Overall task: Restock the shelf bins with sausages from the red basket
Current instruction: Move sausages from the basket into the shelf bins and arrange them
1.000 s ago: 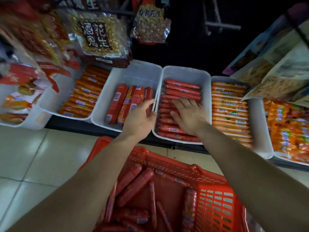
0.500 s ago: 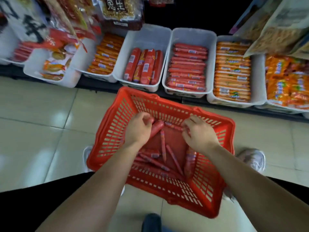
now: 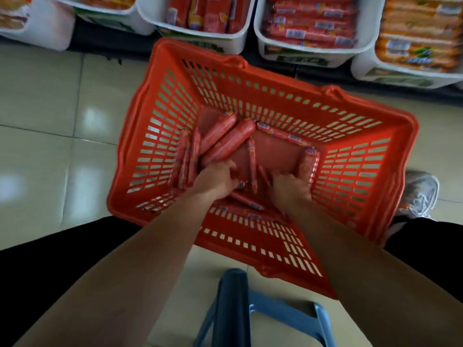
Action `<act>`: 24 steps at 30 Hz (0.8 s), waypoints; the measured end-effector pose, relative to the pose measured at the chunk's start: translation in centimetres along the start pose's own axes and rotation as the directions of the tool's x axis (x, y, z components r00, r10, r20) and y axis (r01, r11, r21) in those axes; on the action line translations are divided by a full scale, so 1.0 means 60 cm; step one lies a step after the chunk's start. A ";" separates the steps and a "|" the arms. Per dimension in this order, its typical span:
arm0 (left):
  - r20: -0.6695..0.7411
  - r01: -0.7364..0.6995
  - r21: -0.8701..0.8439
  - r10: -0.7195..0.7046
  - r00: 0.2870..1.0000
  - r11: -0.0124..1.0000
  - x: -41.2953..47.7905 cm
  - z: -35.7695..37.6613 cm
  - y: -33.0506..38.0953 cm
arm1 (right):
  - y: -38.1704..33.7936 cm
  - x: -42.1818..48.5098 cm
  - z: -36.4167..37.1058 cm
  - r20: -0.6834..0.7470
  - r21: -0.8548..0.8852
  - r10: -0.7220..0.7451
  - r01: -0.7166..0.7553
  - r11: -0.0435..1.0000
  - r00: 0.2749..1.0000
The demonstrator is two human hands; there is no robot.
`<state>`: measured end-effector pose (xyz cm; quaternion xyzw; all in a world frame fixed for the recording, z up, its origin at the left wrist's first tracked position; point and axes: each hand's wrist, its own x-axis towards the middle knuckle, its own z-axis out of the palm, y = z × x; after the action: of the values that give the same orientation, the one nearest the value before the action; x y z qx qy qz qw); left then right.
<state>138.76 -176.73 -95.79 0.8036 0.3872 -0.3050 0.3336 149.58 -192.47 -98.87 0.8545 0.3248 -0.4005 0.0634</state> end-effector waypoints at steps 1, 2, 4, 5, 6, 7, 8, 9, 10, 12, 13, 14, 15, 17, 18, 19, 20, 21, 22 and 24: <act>0.014 0.002 0.004 -0.002 1.000 1.000 0.003 0.000 -0.003 | -0.007 0.004 0.004 0.000 -0.020 0.009 -0.009 1.000 1.000; 0.018 -0.003 0.011 0.003 1.000 1.000 0.005 -0.001 -0.006 | -0.011 0.008 0.010 -0.006 -0.030 0.024 -0.024 0.999 1.000; 0.010 -0.028 0.032 0.027 1.000 0.999 0.005 -0.005 -0.012 | -0.016 0.010 0.018 -0.034 -0.008 0.061 -0.061 0.998 0.998; 0.006 -0.039 0.046 0.039 0.999 0.998 0.003 -0.008 -0.016 | -0.018 0.010 0.018 -0.054 0.029 0.079 -0.077 0.997 0.995; 0.014 -0.041 0.065 0.040 0.999 0.997 0.001 -0.011 -0.019 | -0.021 0.011 0.016 -0.080 0.091 0.097 -0.090 0.992 0.992; 0.026 -0.043 0.079 0.041 0.999 0.996 -0.001 -0.014 -0.022 | -0.025 0.013 0.014 -0.103 0.166 0.113 -0.095 0.981 0.988; 0.033 -0.045 0.095 0.042 0.999 0.994 -0.002 -0.016 -0.025 | -0.030 0.021 0.014 -0.129 0.246 0.111 -0.077 0.966 0.985; 0.029 -0.057 0.109 0.054 0.998 0.992 -0.003 -0.017 -0.027 | -0.037 0.028 0.010 -0.133 0.307 0.103 -0.058 0.950 0.986; 0.026 -0.068 0.130 0.065 0.998 0.989 -0.003 -0.016 -0.029 | -0.045 0.037 0.009 -0.122 0.358 0.088 -0.039 0.933 0.989; 0.027 -0.079 0.164 0.076 0.997 0.983 -0.002 -0.015 -0.029 | -0.057 0.054 0.007 -0.072 0.431 0.082 -0.043 0.902 0.994; 0.034 -0.081 0.180 0.076 0.997 0.980 -0.001 -0.014 -0.029 | -0.063 0.061 0.006 -0.045 0.454 0.093 -0.062 0.889 0.995; 0.043 -0.081 0.194 0.074 0.996 0.978 0.001 -0.012 -0.030 | -0.066 0.066 0.006 -0.036 0.464 0.110 -0.081 0.882 0.993; 0.055 -0.086 0.212 0.076 0.996 0.974 0.003 -0.010 -0.031 | -0.068 0.069 0.004 -0.032 0.457 0.127 -0.098 0.884 0.991; 0.101 -0.104 0.276 0.079 0.992 0.956 0.003 -0.006 -0.028 | -0.067 0.073 0.002 -0.037 0.444 0.145 -0.114 0.889 0.989; 0.128 -0.113 0.314 0.076 0.989 0.943 0.004 -0.005 -0.026 | -0.065 0.074 0.002 -0.033 0.439 0.145 -0.116 0.891 0.989; 0.145 -0.119 0.347 0.072 0.987 0.930 0.004 -0.005 -0.023 | -0.064 0.072 -0.001 -0.027 0.429 0.143 -0.118 0.895 0.989; 0.154 -0.127 0.371 0.073 0.985 0.920 0.003 -0.004 -0.021 | -0.061 0.070 -0.003 -0.026 0.425 0.148 -0.123 0.897 0.989; 0.151 -0.137 0.390 0.083 0.985 0.910 0.003 -0.005 -0.020 | -0.057 0.068 -0.008 -0.024 0.433 0.169 -0.142 0.890 0.985; 0.146 -0.149 0.404 0.097 0.984 0.902 0.003 -0.005 -0.020 | -0.052 0.066 -0.013 -0.020 0.461 0.203 -0.171 0.871 0.979; 0.146 -0.170 0.413 0.119 0.982 0.895 -0.001 -0.005 -0.019 | -0.039 0.060 -0.028 0.004 0.526 0.271 -0.233 0.818 0.962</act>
<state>137.88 -175.97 -95.91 0.8640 0.2306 -0.4027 0.1951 150.94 -188.23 -99.99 0.8884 0.0901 -0.4309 -0.1299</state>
